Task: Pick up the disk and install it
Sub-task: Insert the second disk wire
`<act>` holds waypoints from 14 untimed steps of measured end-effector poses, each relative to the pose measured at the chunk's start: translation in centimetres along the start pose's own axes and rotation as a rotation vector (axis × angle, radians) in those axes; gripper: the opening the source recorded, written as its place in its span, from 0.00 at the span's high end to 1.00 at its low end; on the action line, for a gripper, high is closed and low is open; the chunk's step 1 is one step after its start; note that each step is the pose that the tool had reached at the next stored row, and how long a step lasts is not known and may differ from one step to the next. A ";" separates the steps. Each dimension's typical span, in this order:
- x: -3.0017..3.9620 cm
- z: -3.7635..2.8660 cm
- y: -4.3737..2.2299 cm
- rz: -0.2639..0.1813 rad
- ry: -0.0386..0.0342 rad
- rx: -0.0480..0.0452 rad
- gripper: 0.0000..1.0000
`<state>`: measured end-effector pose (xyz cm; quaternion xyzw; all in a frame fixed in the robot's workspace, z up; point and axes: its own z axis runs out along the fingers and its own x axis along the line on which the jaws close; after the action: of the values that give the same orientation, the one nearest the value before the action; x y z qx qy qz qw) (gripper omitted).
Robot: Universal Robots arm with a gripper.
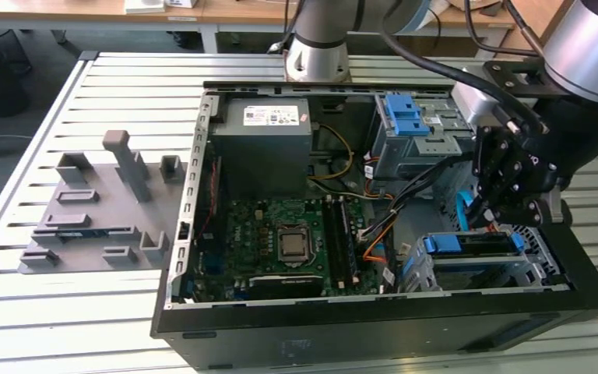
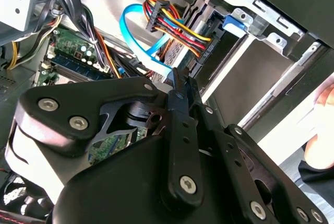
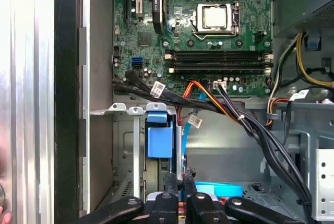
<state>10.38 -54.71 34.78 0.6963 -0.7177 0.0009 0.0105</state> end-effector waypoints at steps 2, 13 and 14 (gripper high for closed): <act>0.15 0.17 -0.08 0.000 -0.0004 -0.0017 0.84; 0.30 0.30 -0.17 0.003 -0.0003 -0.0043 0.84; 0.31 0.29 -0.17 0.003 -0.0002 -0.0043 0.84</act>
<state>10.54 -55.03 34.49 0.6951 -0.7188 -0.0007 0.0120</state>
